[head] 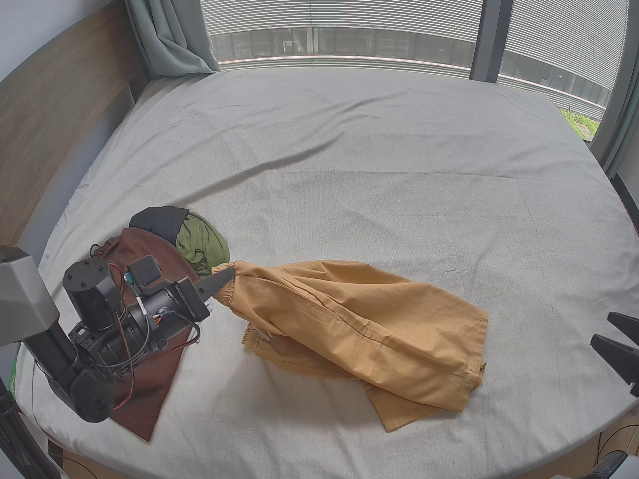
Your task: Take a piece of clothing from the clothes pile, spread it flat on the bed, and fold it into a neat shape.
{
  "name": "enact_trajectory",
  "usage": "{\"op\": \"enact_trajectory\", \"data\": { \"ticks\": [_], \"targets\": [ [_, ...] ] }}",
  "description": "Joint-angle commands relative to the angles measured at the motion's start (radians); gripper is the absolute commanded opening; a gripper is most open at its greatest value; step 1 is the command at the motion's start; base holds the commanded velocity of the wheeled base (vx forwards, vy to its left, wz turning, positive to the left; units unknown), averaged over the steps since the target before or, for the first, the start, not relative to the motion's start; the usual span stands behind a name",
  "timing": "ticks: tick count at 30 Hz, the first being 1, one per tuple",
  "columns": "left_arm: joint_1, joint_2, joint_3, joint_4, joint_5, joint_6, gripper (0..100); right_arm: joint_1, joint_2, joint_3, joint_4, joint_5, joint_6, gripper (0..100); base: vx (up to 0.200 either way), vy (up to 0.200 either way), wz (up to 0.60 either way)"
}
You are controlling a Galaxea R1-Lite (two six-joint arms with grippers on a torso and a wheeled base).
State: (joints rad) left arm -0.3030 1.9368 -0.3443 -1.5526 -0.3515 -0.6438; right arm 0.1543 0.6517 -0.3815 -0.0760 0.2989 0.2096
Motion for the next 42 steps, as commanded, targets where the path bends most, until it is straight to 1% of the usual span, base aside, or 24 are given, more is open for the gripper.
{"op": "enact_trajectory", "data": {
  "ticks": [1, 3, 8, 10, 11, 12, 16, 19, 22, 24, 28, 42],
  "targets": [
    [-0.008, -0.019, 0.002, -0.001, 0.000, 0.001, 0, 0.005, 0.154, -0.043, -0.004, 0.052, -0.002, 100, 0.000, 0.000, 0.00],
    [-0.010, -0.021, 0.004, -0.001, 0.000, 0.001, 0, 0.005, 0.157, -0.040, -0.007, 0.075, 0.004, 100, 0.000, 0.000, 0.00],
    [-0.008, -0.016, 0.002, -0.001, 0.000, 0.001, 0, 0.001, 0.174, -0.010, -0.013, 0.080, 0.004, 100, 0.000, 0.000, 0.00],
    [-0.008, -0.018, 0.001, -0.001, 0.000, 0.000, 0, 0.005, 0.207, -0.031, -0.025, 0.092, 0.005, 100, 0.000, 0.000, 0.00],
    [-0.008, -0.018, 0.001, -0.001, 0.000, 0.000, 0, 0.004, 0.256, -0.073, -0.042, 0.114, 0.004, 100, 0.000, 0.000, 0.00],
    [-0.010, -0.016, 0.002, -0.001, 0.000, 0.001, 0, 0.002, 0.279, -0.093, -0.051, 0.121, 0.004, 100, 0.000, 0.000, 0.00],
    [-0.015, -0.013, -0.001, -0.001, 0.000, 0.001, 0, 0.016, 0.312, -0.114, -0.065, 0.134, 0.002, 100, 0.000, 0.000, 0.00],
    [-0.015, -0.010, 0.001, -0.001, 0.000, 0.001, 0, 0.018, 0.373, -0.088, -0.094, 0.157, 0.005, 100, 0.000, 0.000, 0.00],
    [-0.015, -0.009, 0.004, -0.001, 0.000, 0.001, 0, 0.014, 0.442, -0.056, -0.137, 0.158, 0.005, 100, 0.000, 0.000, 0.00],
    [-0.013, -0.009, 0.001, -0.001, 0.000, 0.001, 0, 0.013, 0.494, -0.022, -0.197, 0.161, 0.010, 100, 0.000, 0.000, 0.00],
    [-0.010, -0.009, 0.001, -0.001, 0.000, 0.001, 0, 0.004, 0.549, 0.019, -0.255, 0.215, 0.010, 100, 0.000, 0.000, 0.00],
    [-0.007, 0.004, 0.001, -0.001, 0.000, 0.001, 0, 0.002, 0.666, 0.029, -0.258, 0.220, 0.024, 100, 0.000, 0.000, 0.00]
  ]
}}
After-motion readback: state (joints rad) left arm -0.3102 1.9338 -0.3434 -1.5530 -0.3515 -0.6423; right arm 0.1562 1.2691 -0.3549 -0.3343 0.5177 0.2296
